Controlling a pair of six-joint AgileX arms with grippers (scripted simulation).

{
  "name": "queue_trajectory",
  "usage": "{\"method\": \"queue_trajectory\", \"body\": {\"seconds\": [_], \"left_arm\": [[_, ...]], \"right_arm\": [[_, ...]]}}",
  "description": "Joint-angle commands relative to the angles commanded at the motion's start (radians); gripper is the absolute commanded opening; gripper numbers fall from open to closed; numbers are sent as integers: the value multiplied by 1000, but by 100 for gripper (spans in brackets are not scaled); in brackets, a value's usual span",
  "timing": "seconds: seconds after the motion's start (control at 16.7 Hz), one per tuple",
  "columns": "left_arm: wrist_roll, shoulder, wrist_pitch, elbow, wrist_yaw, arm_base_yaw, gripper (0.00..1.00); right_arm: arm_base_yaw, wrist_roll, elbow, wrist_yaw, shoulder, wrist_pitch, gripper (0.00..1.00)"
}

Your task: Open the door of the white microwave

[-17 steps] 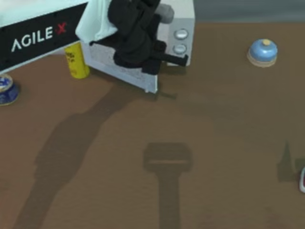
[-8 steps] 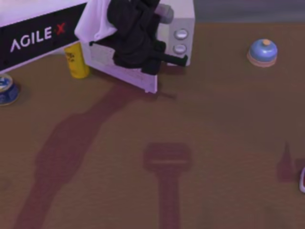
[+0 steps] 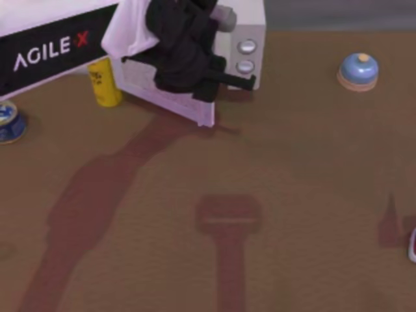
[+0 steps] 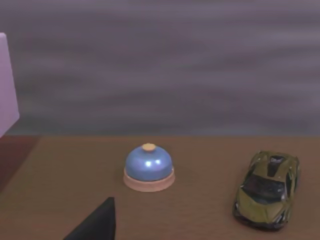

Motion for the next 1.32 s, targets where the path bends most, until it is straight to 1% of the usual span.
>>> {"method": "queue_trajectory", "body": {"seconds": [0.48, 0.66, 1.02, 1.32], "left_arm": [[0, 0, 0, 0, 0, 0, 0], [11, -8, 5, -17, 14, -2, 0], [128, -82, 41, -115, 74, 33, 0], [129, -83, 41, -117, 75, 34, 0]], "right_arm": [[0, 0, 0, 0, 0, 0, 100], [0, 0, 0, 0, 0, 0, 100], [0, 0, 0, 0, 0, 0, 100], [0, 0, 0, 0, 0, 0, 100]]}}
